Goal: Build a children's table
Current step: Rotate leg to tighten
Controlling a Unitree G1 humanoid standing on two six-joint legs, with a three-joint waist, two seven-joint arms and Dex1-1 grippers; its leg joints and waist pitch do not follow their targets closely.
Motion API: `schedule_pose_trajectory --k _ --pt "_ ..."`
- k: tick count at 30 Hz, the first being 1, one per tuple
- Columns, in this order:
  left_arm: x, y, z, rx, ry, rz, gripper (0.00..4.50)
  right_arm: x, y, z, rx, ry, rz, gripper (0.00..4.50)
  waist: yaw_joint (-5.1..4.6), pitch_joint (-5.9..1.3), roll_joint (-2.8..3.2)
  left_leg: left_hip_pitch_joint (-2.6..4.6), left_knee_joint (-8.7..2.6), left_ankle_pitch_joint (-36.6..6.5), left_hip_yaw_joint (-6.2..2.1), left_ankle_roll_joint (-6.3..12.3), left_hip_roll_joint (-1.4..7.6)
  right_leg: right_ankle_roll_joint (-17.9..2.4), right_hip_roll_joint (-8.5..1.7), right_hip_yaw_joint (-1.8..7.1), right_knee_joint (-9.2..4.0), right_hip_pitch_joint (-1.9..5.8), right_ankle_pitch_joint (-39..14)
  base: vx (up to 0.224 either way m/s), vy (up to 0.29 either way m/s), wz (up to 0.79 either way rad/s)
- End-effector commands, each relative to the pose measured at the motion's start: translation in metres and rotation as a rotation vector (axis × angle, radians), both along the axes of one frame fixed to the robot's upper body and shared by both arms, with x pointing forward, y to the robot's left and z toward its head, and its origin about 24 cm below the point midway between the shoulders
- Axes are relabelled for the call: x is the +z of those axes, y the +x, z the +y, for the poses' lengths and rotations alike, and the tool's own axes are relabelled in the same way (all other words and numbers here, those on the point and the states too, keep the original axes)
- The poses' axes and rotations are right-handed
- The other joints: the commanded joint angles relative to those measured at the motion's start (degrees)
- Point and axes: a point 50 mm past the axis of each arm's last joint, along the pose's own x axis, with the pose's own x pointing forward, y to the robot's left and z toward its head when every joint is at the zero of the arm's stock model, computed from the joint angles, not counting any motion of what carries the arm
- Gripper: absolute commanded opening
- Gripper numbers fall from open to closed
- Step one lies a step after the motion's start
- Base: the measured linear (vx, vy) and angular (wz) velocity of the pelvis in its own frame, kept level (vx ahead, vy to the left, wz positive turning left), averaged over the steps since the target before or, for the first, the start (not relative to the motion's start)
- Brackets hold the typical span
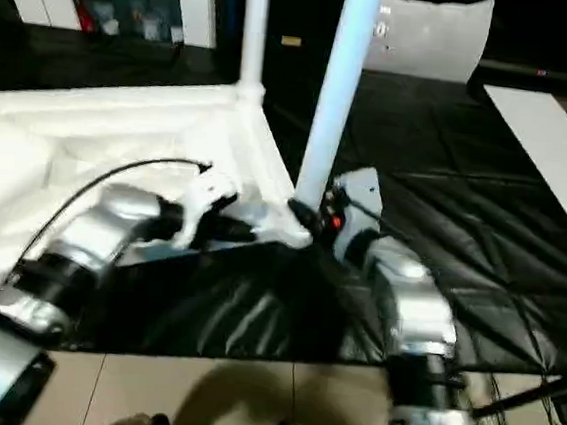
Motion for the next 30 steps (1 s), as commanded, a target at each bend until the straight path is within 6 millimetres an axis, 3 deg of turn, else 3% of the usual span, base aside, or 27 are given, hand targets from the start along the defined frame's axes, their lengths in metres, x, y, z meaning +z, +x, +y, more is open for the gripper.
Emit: schedule_pose_trajectory --k 1,3,4,6,7,8,11,13,15,17,18,20,23,27,30 --pt "0.017 0.007 -0.038 0.088 -0.084 -0.074 0.0 -0.016 -0.005 0.055 0.031 0.057 0.131 1.92 -0.15 -2.86 -0.2 1.61 -5.0 -24.12 -1.5 -1.79 1.55 -6.76 -1.71 0.52 -5.13 0.32 -30.29 0.0 0.0 0.0" --pt "0.02 0.009 -0.044 0.126 -0.09 -0.088 0.0 -0.016 0.0 0.061 -0.078 0.109 0.143 1.92 -0.3 -2.89 -0.16 1.47 -5.07 -23.46 -1.44 -1.96 1.56 -6.84 -1.76 0.64 -5.1 0.2 -28.96 0.0 0.0 0.0" --pt "0.021 0.008 -0.046 0.125 -0.094 -0.092 0.0 -0.014 0.002 0.063 -0.088 0.129 0.133 2.27 -0.29 -3.03 -0.2 1.47 -5.04 -23.14 -1.47 -1.98 1.55 -6.62 -1.7 0.61 -5.05 0.34 -27.95 0.0 0.0 0.0" --pt "0.021 0.007 -0.048 0.112 -0.1 -0.094 0.0 -0.012 0.002 0.065 -0.074 0.142 0.117 2.27 -0.03 -3.12 -0.22 1.29 -5.0 -21.46 -1.23 -1.12 1.55 -6.67 -1.49 0.77 -4.77 0.53 -23.56 0.0 0.0 0.0" --pt "0.022 0.006 -0.048 0.104 -0.101 -0.092 0.0 -0.011 0.002 0.065 -0.064 0.136 0.108 2.68 0.05 -3.21 -0.29 1.14 -4.94 -20.07 -1.07 -0.56 1.57 -7.16 -1.4 0.84 -4.47 0.77 -20.29 0.0 0.0 0.0" --pt "0.021 0.005 -0.047 0.094 -0.097 -0.092 0.0 -0.011 0.002 0.064 -0.055 0.127 0.098 2.7 0.14 -3.27 -0.24 1.04 -4.84 -18.52 -0.89 0.02 1.52 -7.74 -1.28 0.91 -4.18 0.93 -17.5 0.0 0.0 0.0" --pt "0.019 0.003 -0.043 0.07 -0.086 -0.095 0.0 -0.01 0.002 0.058 -0.032 0.092 0.064 2.85 0.3 -3.49 -0.38 0.77 -4.53 -15.74 -0.69 1.32 1.48 -8.81 -1.36 0.92 -3.85 1.35 -14.85 0.0 0.0 0.0" --pt "0.013 -0.001 -0.031 0.025 -0.056 -0.088 0.0 -0.008 -0.001 0.04 0.049 -0.006 -0.023 3.11 0.52 -3.62 -0.21 0.73 -4.3 -13.53 -0.51 1.93 1.51 -9.58 -1.38 0.82 -3.63 1.64 -12.12 0.025 -0.01 0.01" --pt "0.011 -0.002 -0.027 0.025 -0.046 -0.083 0.0 -0.007 -0.002 0.035 0.06 -0.022 -0.039 3.16 0.51 -3.65 -0.28 0.64 -4.01 -11.67 -0.31 2.98 1.47 -10.52 -1.35 0.78 -3.34 1.8 -9.22 0.025 -0.01 0.01" --pt "0.005 -0.004 -0.012 0.014 -0.019 -0.079 0.0 -0.004 -0.003 0.009 0.104 -0.059 -0.08 3.43 0.65 -3.98 -0.27 0.63 -3.67 -8.68 -0.27 4.12 1.51 -12.09 -1.26 0.61 -2.82 2.37 -4.8 0.0 0.0 0.0" --pt "0.005 -0.004 -0.01 0.01 -0.017 -0.081 0.0 -0.003 -0.003 0.007 0.109 -0.061 -0.083 3.53 0.56 -4.02 -0.32 0.46 -3.45 -6.55 -0.21 5.3 1.41 -13.08 -1.13 0.62 -2.35 2.6 -1.02 0.0 0.0 0.0" --pt "0.003 -0.006 -0.005 -0.017 -0.01 -0.076 0.0 -0.002 -0.004 -0.005 0.136 -0.073 -0.092 3.63 0.43 -4.1 -0.22 0.5 -3.24 -5.35 -0.1 6.43 1.41 -14.64 -1.17 0.57 -2.07 2.72 1.75 0.0 0.0 0.0" --pt "0.001 -0.013 0.007 -0.13 0.006 -0.073 0.0 0.007 -0.005 -0.03 0.24 -0.093 -0.09 3.96 0.49 -4.0 -0.32 0.65 -3.21 -6.62 -0.06 7.22 1.48 -15.84 -1.2 0.54 -2.29 2.78 -0.19 0.0 0.0 0.0" --pt "0.001 -0.018 0.016 -0.232 0.022 -0.065 0.0 0.011 -0.017 -0.041 0.453 -0.123 -0.079 3.96 0.66 -4.08 -0.07 0.97 -3.3 -9.55 -0.13 6.75 1.89 -16.09 -1.22 0.44 -2.47 2.64 -4.64 0.0 0.0 0.0" --pt "0.0 -0.024 0.024 -0.335 0.054 -0.058 0.0 0.012 -0.025 -0.048 0.599 -0.172 -0.062 3.96 0.75 -4.26 -0.02 1.09 -3.13 -8.75 -0.1 6.91 2.01 -16.67 -1.29 0.4 -2.23 2.54 -3.18 0.0 0.0 0.0"
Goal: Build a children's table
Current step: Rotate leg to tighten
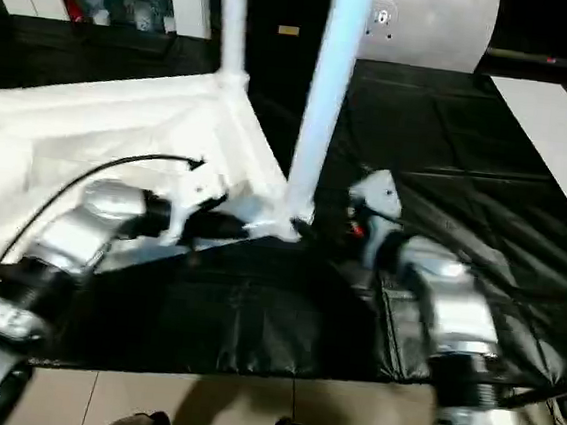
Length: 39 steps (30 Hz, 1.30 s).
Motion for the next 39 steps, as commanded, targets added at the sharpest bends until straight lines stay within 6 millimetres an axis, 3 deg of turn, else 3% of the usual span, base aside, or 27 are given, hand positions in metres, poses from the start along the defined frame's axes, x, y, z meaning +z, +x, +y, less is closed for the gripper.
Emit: schedule_pose_trajectory --k 1,4,8,9,13,17,22,29,34,36,39 --pt "-0.01 -0.011 -0.002 -0.134 0.02 0.047 0.0 0.002 -0.006 -0.001 0.116 -0.023 0.002 3.96 0.39 -4.25 -0.23 1.54 -2.93 -8.59 -0.13 6.89 1.59 -17.04 -1.53 0.69 -2.43 3.13 -3.17 0.0 0.0 0.0" --pt "-0.009 -0.017 0.004 -0.219 0.031 0.076 0.0 0.003 -0.008 -0.005 0.218 -0.05 0.025 3.81 1.06 -4.46 -0.19 1.79 -2.69 -6.5 0.07 7.68 1.72 -18.5 -1.53 0.66 -1.9 3.07 -0.2 0.0 0.0 0.0" --pt "-0.009 -0.023 0.008 -0.298 0.051 0.102 0.0 0.006 -0.007 -0.006 0.285 -0.048 0.039 3.58 1.77 -4.44 -0.41 1.68 -2.55 -7.02 0.24 7.24 1.87 -18.84 -1.61 0.53 -1.61 3.06 -1.54 0.0 0.0 0.0" --pt "-0.01 -0.025 0.009 -0.321 0.061 0.109 0.0 0.007 -0.007 -0.005 0.308 -0.051 0.042 3.29 1.79 -4.39 -0.4 1.6 -2.57 -7.24 0.22 7.08 1.87 -18.74 -1.65 0.53 -1.62 3.05 -2.2 0.0 0.0 0.0" --pt "-0.011 -0.029 0.01 -0.371 0.078 0.12 0.0 0.008 -0.008 -0.001 0.387 -0.05 0.065 2.99 2.2 -4.19 -0.49 1.55 -2.66 -11.1 0.13 5.07 1.97 -16.87 -1.9 0.66 -2.07 2.66 -9.45 0.0 0.0 0.0" --pt "-0.01 -0.03 0.01 -0.38 0.071 0.121 0.0 0.007 -0.01 0.002 0.437 -0.05 0.081 2.74 2.42 -4.17 -0.65 1.57 -2.7 -11.81 0.04 3.99 1.95 -15.66 -1.86 0.7 -2.17 2.48 -11.8 0.0 0.0 0.0" --pt "-0.009 -0.031 0.011 -0.396 0.07 0.126 0.0 0.005 -0.011 0.004 0.471 -0.042 0.101 2.28 2.48 -4.32 -0.64 1.46 -2.57 -10.51 -0.01 4.1 1.83 -15.71 -1.83 0.66 -1.96 2.57 -10.13 0.0 0.0 0.0" --pt "-0.01 -0.031 0.011 -0.383 0.044 0.145 0.0 0.001 -0.017 0.005 0.496 -0.019 0.134 1.98 2.71 -4.59 -0.42 1.26 -2.09 -7.01 0.2 6.01 1.73 -17.88 -1.52 0.41 -1.13 2.74 -2.8 0.0 0.0 0.0" --pt "-0.009 -0.028 0.008 -0.337 0.0 0.146 0.0 -0.002 -0.019 0.01 0.456 0.021 0.145 1.96 2.74 -4.34 -0.16 1.34 -2.37 -9.98 0.09 4.46 1.83 -17.14 -1.58 0.47 -1.58 2.65 -6.74 0.0 0.0 0.0" --pt "-0.009 -0.022 0.002 -0.249 -0.017 0.117 0.0 -0.01 -0.017 0.02 0.335 0.05 0.141 1.96 2.71 -4.21 -0.13 1.26 -2.47 -10.35 0.07 4.09 1.79 -16.7 -1.61 0.54 -1.71 2.55 -7.61 0.0 0.0 0.0" --pt "-0.006 -0.011 -0.012 -0.117 -0.056 0.081 0.0 -0.023 -0.01 0.038 0.116 0.067 0.155 1.96 2.2 -3.79 -0.34 1.28 -2.84 -14.11 -0.14 1.58 1.46 -14.55 -1.67 0.62 -2.52 2.12 -14.97 0.0 0.0 0.0"
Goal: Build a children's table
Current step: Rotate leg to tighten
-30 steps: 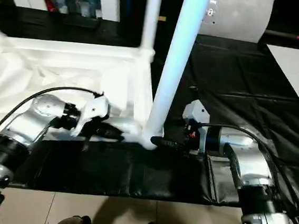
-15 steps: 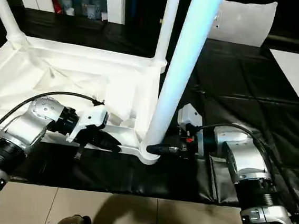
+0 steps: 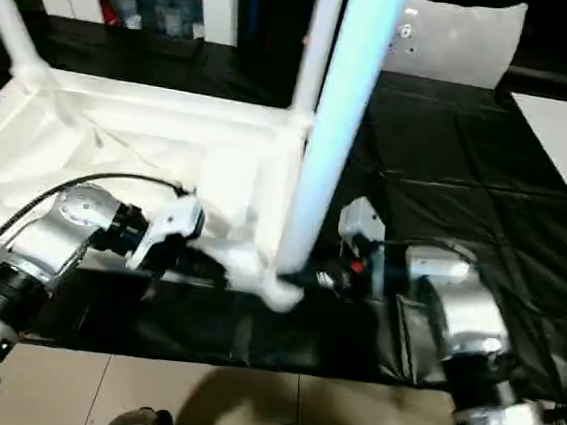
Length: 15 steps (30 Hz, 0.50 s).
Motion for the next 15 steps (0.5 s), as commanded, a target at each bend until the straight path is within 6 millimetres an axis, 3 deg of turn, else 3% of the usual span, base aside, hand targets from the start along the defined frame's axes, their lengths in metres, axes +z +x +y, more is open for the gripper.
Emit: schedule_pose_trajectory --k 1,2,5,6,8,10,12,14,15 --pt "0.002 0.007 -0.03 0.083 -0.069 -0.012 0.0 -0.015 0.001 0.026 -0.106 -0.02 0.062 1.95 -0.33 -3.57 -0.31 1.4 -4.66 -16.49 -0.46 0.19 0.91 -12.14 -1.62 0.87 -4.59 2.44 -20.35 0.0 0.0 0.0" --pt "0.002 0.008 -0.03 0.089 -0.07 -0.012 0.0 -0.016 0.001 0.026 -0.111 -0.02 0.062 1.95 -0.58 -3.49 -0.33 1.61 -4.77 -19.02 -0.77 -0.98 0.85 -10.1 -1.8 0.74 -5.04 2.21 -25.52 0.0 0.0 0.0" --pt "0.005 0.015 -0.043 0.182 -0.073 -0.034 0.0 -0.02 0.007 0.043 -0.255 -0.013 0.09 1.94 -1.31 -3.23 -0.34 1.67 -5.02 -22.21 -1.14 -1.81 0.78 -6.85 -1.87 0.67 -5.9 1.75 -31.84 0.0 0.0 0.0" --pt "0.005 0.015 -0.043 0.182 -0.073 -0.034 0.0 -0.02 0.007 0.043 -0.255 -0.013 0.09 1.94 -1.39 -3.18 -0.4 1.77 -4.95 -22.58 -1.11 -1.81 0.71 -6.37 -1.83 0.69 -6.14 1.52 -32.64 0.0 0.0 0.0" --pt "0.01 0.026 -0.06 0.32 -0.107 -0.047 0.0 -0.023 0.014 0.065 -0.429 -0.008 0.116 1.94 -1.72 -3.0 -0.19 1.9 -5.03 -23.6 -1.23 -2.3 0.61 -5.42 -1.73 0.58 -6.57 0.99 -34.73 0.0 0.0 0.0" --pt "0.013 0.029 -0.069 0.378 -0.123 -0.056 0.0 -0.023 0.019 0.075 -0.505 -0.004 0.117 1.94 -1.98 -3.1 -0.11 2.02 -5.13 -24.76 -1.56 -3.02 0.44 -4.58 -1.74 0.19 -6.8 1.06 -36.57 0.0 0.0 0.0" --pt "0.016 0.033 -0.08 0.444 -0.144 -0.065 0.0 -0.021 0.024 0.085 -0.621 0.008 0.131 1.94 -2.11 -3.28 -0.04 1.89 -5.54 -23.89 -1.63 -2.59 0.59 -4.9 -1.73 0.1 -6.88 1.42 -33.03 0.0 0.0 0.0" --pt "0.018 0.034 -0.087 0.478 -0.147 -0.084 0.0 -0.019 0.027 0.092 -0.661 0.043 0.129 1.94 -2.51 -3.66 0.09 1.91 -5.81 -22.24 -1.42 -2.24 0.62 -6.45 -1.45 0.2 -6.59 1.58 -26.39 0.0 0.0 0.0" --pt "0.018 0.034 -0.09 0.479 -0.147 -0.091 0.0 -0.016 0.028 0.095 -0.673 0.069 0.122 2.28 -2.45 -3.71 0.01 2.03 -5.77 -21.72 -1.29 -1.89 0.63 -6.79 -1.4 0.26 -6.64 1.55 -24.72 0.0 0.0 0.0"
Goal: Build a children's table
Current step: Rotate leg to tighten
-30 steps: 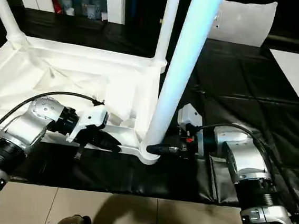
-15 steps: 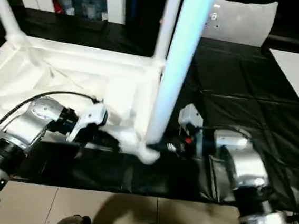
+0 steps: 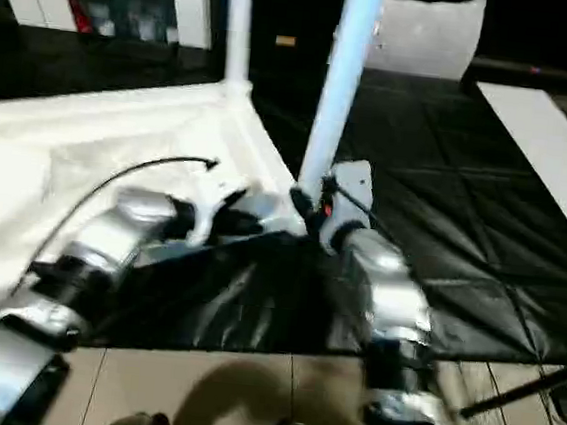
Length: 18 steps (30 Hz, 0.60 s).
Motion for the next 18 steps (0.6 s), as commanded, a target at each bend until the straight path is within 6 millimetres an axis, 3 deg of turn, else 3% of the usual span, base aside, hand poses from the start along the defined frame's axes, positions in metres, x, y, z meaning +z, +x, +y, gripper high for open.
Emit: schedule_pose_trajectory --k 1,4,11,13,16,18 --pt "0.022 0.003 -0.032 -0.004 -0.09 -0.087 0.0 -0.012 -0.014 0.055 0.188 0.106 0.068 2.63 0.02 -3.56 -0.17 1.78 -4.78 -21.48 -0.96 -1.01 1.03 -7.67 -1.11 0.56 -4.56 1.55 -22.09 0.0 0.0 0.0" --pt "0.02 0.0 -0.029 -0.043 -0.072 -0.091 0.0 -0.012 -0.014 0.048 0.181 0.085 0.043 2.84 0.19 -3.62 -0.22 1.4 -4.79 -19.9 -0.83 0.61 0.98 -8.1 -1.28 0.8 -4.32 1.88 -19.99 0.0 0.0 0.0" --pt "0.012 -0.004 -0.009 -0.087 -0.007 -0.092 0.0 -0.008 -0.011 0.019 0.211 0.007 -0.04 3.32 0.39 -3.75 0.03 1.23 -4.53 -17.55 -0.53 1.6 1.05 -9.37 -1.3 0.83 -4.02 2.13 -16.66 0.0 0.0 0.0" --pt "0.006 -0.008 0.007 -0.146 0.032 -0.09 0.0 0.0 -0.012 -0.003 0.317 -0.042 -0.09 3.54 0.51 -3.83 0.2 1.08 -4.45 -17.03 -0.54 1.96 1.14 -9.89 -1.28 0.72 -3.91 2.49 -15.21 0.0 0.0 0.0" --pt "0.004 -0.011 0.015 -0.198 0.049 -0.094 0.0 0.002 -0.015 -0.015 0.407 -0.066 -0.093 3.62 0.58 -4.08 0.08 1.01 -4.1 -14.55 -0.39 2.98 1.15 -11.3 -1.27 0.67 -3.47 2.92 -11.61 0.0 0.0 0.0" --pt "0.002 -0.016 0.024 -0.279 0.063 -0.085 0.0 0.005 -0.021 -0.029 0.565 -0.107 -0.093 3.62 0.54 -4.11 0.09 1.0 -3.85 -13.31 -0.24 4.02 1.2 -12.75 -1.26 0.64 -3.21 2.97 -9.47 0.0 0.0 0.0"
